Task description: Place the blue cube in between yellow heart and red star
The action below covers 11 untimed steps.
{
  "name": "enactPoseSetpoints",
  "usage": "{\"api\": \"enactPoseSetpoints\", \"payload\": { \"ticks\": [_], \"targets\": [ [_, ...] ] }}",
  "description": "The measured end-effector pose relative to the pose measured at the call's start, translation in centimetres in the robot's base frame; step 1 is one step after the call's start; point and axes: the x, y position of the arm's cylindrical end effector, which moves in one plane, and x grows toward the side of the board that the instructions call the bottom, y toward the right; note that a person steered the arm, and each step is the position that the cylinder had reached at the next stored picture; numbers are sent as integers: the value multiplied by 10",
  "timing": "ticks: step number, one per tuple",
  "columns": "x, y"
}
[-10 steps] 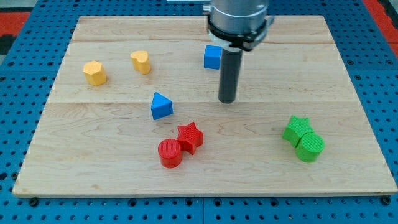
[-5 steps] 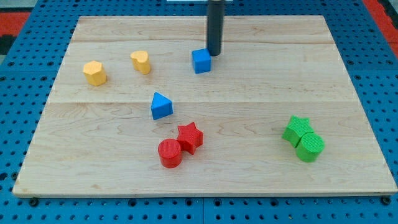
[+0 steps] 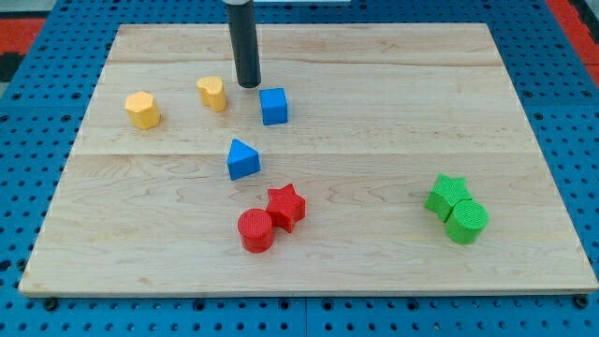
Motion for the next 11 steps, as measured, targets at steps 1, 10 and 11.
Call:
{"api": "enactPoseSetpoints", "payload": {
  "ticks": [1,10,11],
  "targets": [
    [17,-5],
    [177,-27],
    [213,-41]
  ]
}}
